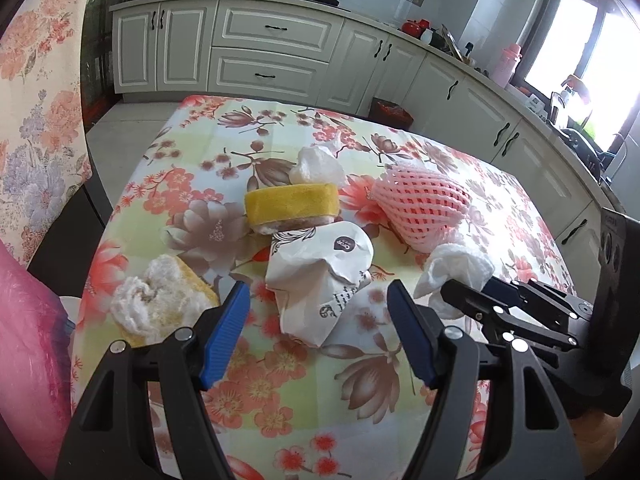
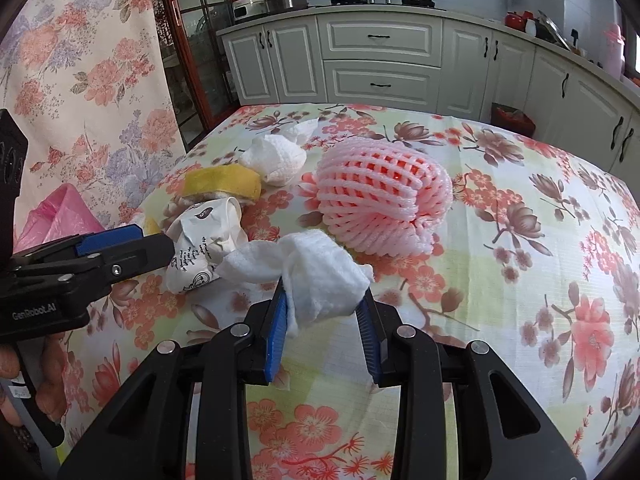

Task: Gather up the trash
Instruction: 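Grasp the white wet wipe with the right gripper while the left gripper grasps the printed tissue pack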

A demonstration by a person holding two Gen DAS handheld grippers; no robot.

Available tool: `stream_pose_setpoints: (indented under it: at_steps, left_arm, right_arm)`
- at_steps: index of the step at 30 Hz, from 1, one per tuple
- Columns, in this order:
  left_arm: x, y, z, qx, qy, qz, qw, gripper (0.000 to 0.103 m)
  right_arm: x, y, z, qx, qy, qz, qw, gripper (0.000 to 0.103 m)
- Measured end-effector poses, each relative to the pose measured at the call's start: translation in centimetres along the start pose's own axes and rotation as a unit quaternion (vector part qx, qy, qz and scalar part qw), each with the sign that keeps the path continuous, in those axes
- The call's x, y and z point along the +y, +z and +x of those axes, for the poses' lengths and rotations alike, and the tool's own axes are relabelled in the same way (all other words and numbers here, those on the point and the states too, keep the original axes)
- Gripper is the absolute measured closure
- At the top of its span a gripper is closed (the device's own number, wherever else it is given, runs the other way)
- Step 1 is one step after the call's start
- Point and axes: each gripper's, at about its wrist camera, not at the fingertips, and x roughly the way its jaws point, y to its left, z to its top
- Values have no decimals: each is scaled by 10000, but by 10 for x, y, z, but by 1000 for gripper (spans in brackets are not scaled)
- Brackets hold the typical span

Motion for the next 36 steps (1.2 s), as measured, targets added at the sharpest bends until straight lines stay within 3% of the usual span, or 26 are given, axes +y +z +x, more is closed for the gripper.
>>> stream_pose_setpoints:
  at_steps: [16, 19, 20, 23, 36]
  left_arm:
    - [-6, 9, 39, 279, 97, -2, 9996, 31]
    - [-6, 9, 43, 343, 169, 6, 9993, 36]
    - [-7, 8, 44, 353, 198, 30, 9992, 45]
    - [-8, 7, 41, 339, 189, 100, 9992, 48]
    - [-12, -4, 10, 172, 40, 133, 9998, 49]
  right_arm:
    - [-19, -1, -19, -181, -25, 184, 9997, 71]
    - [-18, -2, -19, -187, -22, 186, 9996, 71]
    - [-18, -2, -19, -187, -26, 186, 9996, 71]
    - [-19, -2, -19, -179, -35, 190, 9997, 71]
    - [-11, -10, -28, -197, -76, 191, 9996, 71]
